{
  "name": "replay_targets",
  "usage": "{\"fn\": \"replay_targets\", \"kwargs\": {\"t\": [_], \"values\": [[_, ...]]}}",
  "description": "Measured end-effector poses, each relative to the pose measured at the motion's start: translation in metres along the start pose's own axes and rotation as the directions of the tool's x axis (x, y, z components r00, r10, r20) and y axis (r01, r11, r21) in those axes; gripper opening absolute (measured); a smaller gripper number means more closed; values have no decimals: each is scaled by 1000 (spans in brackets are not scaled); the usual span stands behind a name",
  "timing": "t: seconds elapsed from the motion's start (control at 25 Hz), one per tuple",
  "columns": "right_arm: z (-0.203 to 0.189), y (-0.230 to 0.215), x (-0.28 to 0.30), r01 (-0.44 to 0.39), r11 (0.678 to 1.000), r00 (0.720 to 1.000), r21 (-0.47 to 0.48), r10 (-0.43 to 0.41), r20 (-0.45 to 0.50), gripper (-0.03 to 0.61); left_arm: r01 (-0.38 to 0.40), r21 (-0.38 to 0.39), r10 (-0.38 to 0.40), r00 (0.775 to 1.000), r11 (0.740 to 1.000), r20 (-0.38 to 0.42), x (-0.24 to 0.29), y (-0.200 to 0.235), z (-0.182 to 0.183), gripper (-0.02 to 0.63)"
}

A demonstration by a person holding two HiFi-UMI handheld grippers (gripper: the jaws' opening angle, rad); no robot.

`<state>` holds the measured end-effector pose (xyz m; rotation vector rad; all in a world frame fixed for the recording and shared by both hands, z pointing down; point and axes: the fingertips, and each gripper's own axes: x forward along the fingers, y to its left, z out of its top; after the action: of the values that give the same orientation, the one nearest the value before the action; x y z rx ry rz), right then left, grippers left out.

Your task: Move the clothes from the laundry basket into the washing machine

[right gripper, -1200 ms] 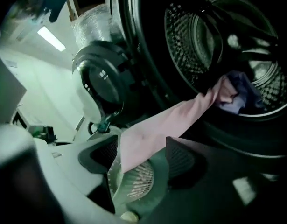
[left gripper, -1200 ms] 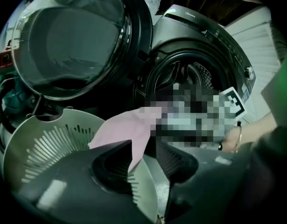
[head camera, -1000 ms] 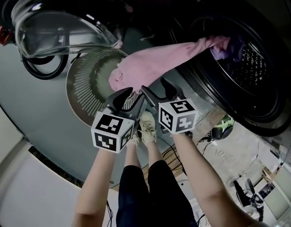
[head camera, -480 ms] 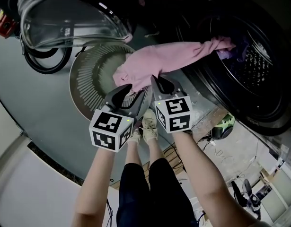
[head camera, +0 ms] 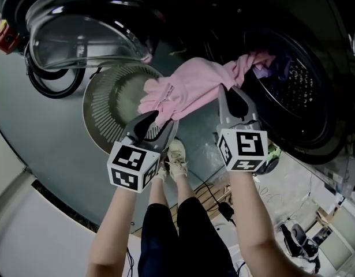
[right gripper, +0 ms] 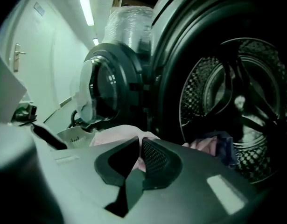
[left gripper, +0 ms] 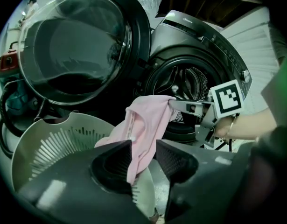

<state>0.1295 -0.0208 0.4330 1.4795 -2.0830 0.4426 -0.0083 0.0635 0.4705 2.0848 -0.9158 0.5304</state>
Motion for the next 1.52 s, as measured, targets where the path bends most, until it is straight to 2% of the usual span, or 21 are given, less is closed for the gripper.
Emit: {"fn": "replay_targets", "kwargs": {"t": [0.16, 0.4, 0.48, 0.64, 0.72, 0.88, 0.96, 1.04, 1.08, 1.12, 1.2, 1.28, 1.32, 1.4, 1.44, 1.52], "values": [[3, -62, 11, 145, 989, 989, 17, -145, 4, 46, 14, -3, -14, 1000, 1000, 9, 3, -7, 5, 152], [-6, -138, 31, 282, 958, 959, 51, -281, -29, 46, 37, 16, -37, 999, 999, 11, 6, -12, 10, 152], [-3, -162, 32, 348, 932, 937, 105, -347, -28, 46, 35, 13, -36, 999, 999, 15, 7, -11, 11, 152], [1, -211, 25, 501, 843, 863, 196, -503, -41, 45, 35, 12, -35, 999, 999, 23, 5, -11, 12, 152], [-2, -224, 28, 534, 819, 844, 210, -533, -64, 48, 34, 10, -34, 999, 999, 28, 5, -10, 12, 152], [-27, -229, 41, 551, 803, 834, 229, -530, -151, 59, 32, 3, -32, 999, 999, 31, 6, -10, 11, 152], [-42, -231, 43, 561, 784, 828, 266, -524, -202, 97, 36, 2, -36, 999, 999, 31, 6, -11, 11, 152], [-54, -232, 46, 559, 779, 828, 282, -505, -245, 125, 38, 4, -38, 999, 999, 30, 6, -11, 11, 152], [-57, -233, 47, 557, 779, 829, 290, -496, -258, 162, 39, 4, -39, 999, 999, 29, 6, -11, 11, 152], [-58, -232, 45, 555, 775, 830, 302, -492, -262, 202, 39, 4, -39, 999, 999, 29, 5, -11, 10, 152], [-51, -227, 39, 531, 775, 847, 341, -478, -233, 325, 38, 3, -38, 999, 999, 29, 4, -10, 10, 152], [-38, -209, 33, 455, 813, 890, 364, -423, -168, 384, 34, -1, -34, 999, 999, 32, 4, -9, 10, 152], [-31, -194, 31, 400, 844, 916, 356, -379, -131, 410, 33, -4, -33, 999, 999, 33, 4, -10, 10, 152], [-22, -152, 28, 274, 908, 962, 318, -264, -74, 423, 33, -5, -33, 999, 999, 34, 4, -11, 11, 152], [-23, -126, 28, 206, 930, 979, 304, -195, -66, 435, 33, -4, -33, 999, 999, 36, 3, -11, 13, 152], [-38, -70, 34, 79, 949, 994, 306, -51, -97, 481, 31, -5, -31, 999, 999, 42, 1, -11, 15, 152]]}}
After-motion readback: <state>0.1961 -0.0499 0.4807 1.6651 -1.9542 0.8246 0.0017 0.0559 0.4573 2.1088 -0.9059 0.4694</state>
